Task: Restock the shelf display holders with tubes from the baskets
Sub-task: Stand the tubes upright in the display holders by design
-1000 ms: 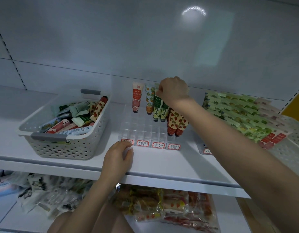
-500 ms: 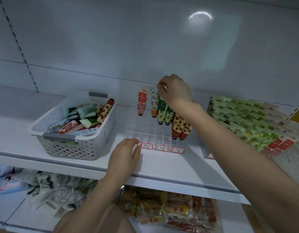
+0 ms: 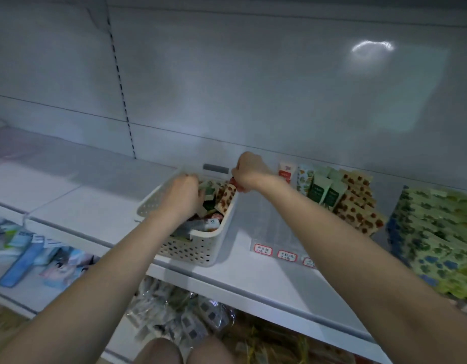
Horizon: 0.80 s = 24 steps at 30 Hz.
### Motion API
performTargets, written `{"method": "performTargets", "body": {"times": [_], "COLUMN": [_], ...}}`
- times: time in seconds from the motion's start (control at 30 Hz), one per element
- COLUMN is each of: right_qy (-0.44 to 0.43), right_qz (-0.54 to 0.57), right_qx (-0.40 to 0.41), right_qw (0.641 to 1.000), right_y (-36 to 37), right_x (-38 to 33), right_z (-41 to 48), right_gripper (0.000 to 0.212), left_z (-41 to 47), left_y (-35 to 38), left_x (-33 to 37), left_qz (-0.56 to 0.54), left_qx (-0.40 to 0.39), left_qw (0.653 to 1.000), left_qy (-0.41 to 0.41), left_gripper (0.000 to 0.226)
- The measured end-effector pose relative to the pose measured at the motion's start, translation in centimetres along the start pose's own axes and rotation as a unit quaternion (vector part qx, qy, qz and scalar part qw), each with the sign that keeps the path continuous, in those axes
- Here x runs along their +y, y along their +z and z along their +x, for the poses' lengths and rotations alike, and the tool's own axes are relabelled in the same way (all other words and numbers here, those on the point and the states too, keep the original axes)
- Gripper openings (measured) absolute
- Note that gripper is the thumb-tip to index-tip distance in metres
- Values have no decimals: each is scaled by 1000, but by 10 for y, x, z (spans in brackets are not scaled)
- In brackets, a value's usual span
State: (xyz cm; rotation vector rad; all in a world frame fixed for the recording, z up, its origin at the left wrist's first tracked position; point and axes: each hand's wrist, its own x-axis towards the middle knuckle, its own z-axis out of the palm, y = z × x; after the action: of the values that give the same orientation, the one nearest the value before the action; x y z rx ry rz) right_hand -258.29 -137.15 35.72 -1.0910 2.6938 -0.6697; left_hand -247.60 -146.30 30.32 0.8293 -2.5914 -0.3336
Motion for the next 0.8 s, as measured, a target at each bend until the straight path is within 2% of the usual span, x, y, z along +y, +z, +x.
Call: {"method": "performTargets", "body": {"times": [0.1,0.23,0.43,0.57,0.67,0.8], "right_qy": [14,20,8,8,24,38], "right_qz": [-13,-33,-51,-82,-23,95], "right_qx": [-20,-32,-28,-18,-23,6], "right_qw": [1000,999,998,996,999,995], "right_y": [11,16,31,35,35,31], "right_x": [-7,-7,-5,-4,-1,9], "right_z": [11,22,37,44,46,46], "right_gripper": [8,9,23,24,17,28], "left_z": [24,48,60,68,71,68], "left_y": [8,17,15,15,19,25], "left_x": [-2,5,-2,-6,-4,1], "left_qz": [29,45,153,147,179,267], "left_qx": [-46,-150,-235,-249,-237,-208], "left_qw": [998,986,960,957,955,941], "left_qy": [-10,-52,1,-6,-1,24], "left_gripper": [28,34,19,15,12,22]}}
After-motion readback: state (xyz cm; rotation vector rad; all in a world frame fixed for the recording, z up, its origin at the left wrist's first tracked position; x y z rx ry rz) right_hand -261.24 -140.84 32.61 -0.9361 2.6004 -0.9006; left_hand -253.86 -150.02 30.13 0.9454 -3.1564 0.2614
